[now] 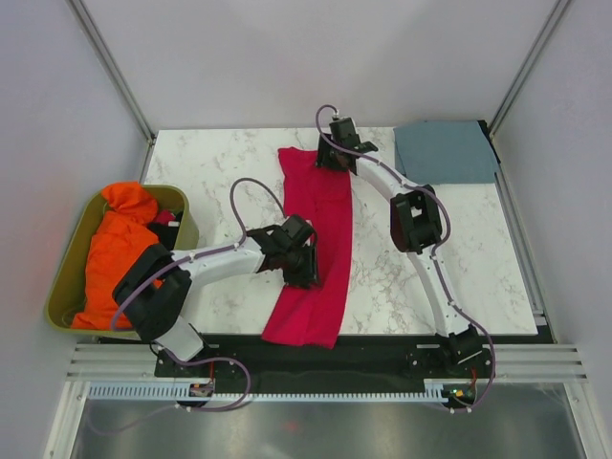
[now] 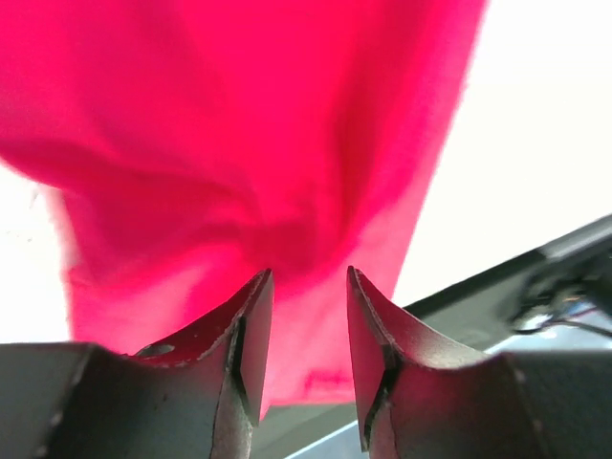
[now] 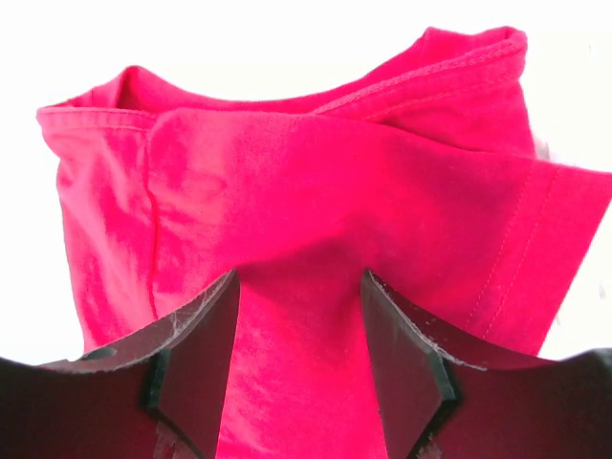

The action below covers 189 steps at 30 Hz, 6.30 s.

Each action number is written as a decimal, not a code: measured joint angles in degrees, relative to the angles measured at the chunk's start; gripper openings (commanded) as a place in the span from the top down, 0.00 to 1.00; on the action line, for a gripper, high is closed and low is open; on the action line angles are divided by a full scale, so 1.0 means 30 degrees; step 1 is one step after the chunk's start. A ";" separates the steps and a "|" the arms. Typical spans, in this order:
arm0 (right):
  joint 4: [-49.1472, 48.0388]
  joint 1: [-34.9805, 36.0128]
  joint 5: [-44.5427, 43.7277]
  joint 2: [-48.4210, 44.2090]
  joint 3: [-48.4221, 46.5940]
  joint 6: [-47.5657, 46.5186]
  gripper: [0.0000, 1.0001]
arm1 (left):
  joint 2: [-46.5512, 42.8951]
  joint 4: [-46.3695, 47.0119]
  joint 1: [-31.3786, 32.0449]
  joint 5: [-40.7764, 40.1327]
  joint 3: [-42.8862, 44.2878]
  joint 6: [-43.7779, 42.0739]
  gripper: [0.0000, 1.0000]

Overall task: Fold and stack the t-shirts
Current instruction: Fold the tshirt

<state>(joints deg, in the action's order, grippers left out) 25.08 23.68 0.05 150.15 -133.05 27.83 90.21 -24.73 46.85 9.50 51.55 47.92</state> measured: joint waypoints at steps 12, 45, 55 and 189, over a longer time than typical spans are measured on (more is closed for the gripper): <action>-0.3053 -0.0568 -0.2244 0.3096 -0.3759 0.2871 0.36 | -0.0860 -0.3920 0.0015 -0.3279 0.4619 -0.0699 0.52; -0.5253 0.3519 0.0000 -2.5573 2.8443 0.2069 0.37 | -0.9012 -0.2834 0.0051 -0.7031 -0.5719 0.0386 0.55; -0.5005 0.7854 -0.0379 -2.8035 3.5743 0.6149 0.38 | -0.9355 -0.0648 0.0051 -0.6433 -0.7424 0.0801 0.55; -0.2980 -0.2317 0.6725 -1.0921 1.7165 -0.0831 0.18 | 0.8816 -0.5508 -0.8357 -0.0066 1.4994 -0.7074 0.53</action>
<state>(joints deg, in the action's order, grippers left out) 16.14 16.73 20.23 117.38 -81.56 25.34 116.66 -41.25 21.78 9.30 96.53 26.70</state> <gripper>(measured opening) 0.727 0.420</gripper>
